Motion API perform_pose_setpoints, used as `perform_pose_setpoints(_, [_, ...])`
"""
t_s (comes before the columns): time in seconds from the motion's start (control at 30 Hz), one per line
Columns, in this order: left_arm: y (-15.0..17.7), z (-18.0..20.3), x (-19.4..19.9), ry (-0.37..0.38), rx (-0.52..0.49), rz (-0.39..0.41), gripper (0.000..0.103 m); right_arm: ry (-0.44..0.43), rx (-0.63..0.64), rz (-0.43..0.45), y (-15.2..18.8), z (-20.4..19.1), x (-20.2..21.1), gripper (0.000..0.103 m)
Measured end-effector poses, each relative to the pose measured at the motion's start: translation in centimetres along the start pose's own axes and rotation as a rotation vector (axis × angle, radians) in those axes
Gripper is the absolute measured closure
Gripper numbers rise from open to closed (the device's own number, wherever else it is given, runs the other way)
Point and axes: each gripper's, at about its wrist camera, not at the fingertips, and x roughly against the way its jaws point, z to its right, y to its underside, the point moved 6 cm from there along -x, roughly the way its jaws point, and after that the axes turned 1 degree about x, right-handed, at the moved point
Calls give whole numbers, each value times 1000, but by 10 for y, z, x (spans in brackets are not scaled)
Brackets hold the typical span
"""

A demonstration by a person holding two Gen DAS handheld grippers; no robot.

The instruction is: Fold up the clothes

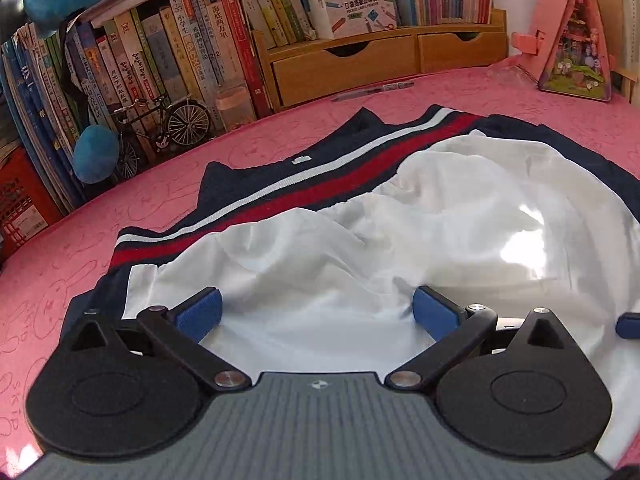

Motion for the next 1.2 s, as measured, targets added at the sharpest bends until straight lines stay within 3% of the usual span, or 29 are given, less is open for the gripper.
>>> perform_pose_setpoints(0.17, [-28,-16,-31,-77,35,-10,0,-3,-6,2,2,2,3,5])
perform_pose_setpoints(0.43, [-36,-24,-45,-51,93,-21,0,-2,-15,5,1,3,3,5])
perform_pose_setpoints(0.57, [-38,-23,-42,-72,112,-22,0,-6,-18,5,1,4,4,5])
perform_pose_setpoints(0.63, [-44,-19,-32,-77,126,-7,7,-9,-21,6,1,4,4,5])
perform_pose_setpoints(0.73, [-47,-11,-14,-23,103,27,10,-9,-22,6,2,5,4,5])
perform_pose_setpoints(0.93, [-19,8,8,31,-14,-5,9,-9,-24,7,2,4,4,5])
perform_pose_setpoints(1.03, [-15,7,-2,-94,-109,12,8,-9,-24,6,2,5,4,4])
perform_pose_setpoints(1.17, [-32,-18,-27,-87,63,-1,8,-10,-26,6,2,5,4,4])
perform_pose_setpoints(1.2, [-35,-23,-33,-80,99,-3,3,-9,-26,6,2,5,4,4])
